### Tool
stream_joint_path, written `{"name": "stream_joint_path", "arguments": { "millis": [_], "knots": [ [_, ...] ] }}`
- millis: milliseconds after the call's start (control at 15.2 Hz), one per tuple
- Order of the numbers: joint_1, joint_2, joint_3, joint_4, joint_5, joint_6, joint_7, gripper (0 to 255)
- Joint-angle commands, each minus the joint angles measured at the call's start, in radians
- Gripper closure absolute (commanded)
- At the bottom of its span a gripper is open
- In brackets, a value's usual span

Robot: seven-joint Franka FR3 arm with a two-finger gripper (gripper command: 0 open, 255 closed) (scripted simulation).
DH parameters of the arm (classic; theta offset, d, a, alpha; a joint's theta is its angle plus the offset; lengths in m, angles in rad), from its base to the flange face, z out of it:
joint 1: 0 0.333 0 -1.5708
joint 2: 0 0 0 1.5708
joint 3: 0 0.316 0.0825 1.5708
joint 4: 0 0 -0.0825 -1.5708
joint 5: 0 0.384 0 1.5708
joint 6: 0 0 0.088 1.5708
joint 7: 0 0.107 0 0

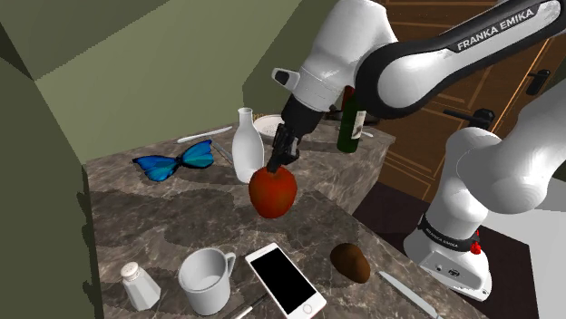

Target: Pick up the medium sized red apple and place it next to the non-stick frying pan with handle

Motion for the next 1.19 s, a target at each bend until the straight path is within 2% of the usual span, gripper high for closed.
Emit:
{"name": "stream_joint_path", "arguments": {
  "millis": [0, 1122],
  "knots": [
    [-0.003, -0.012, -0.003, 0.020, -0.006, -0.032, 0.004, 255],
    [-0.023, -0.069, -0.025, 0.209, -0.045, -0.276, 0.034, 255]
  ]
}}
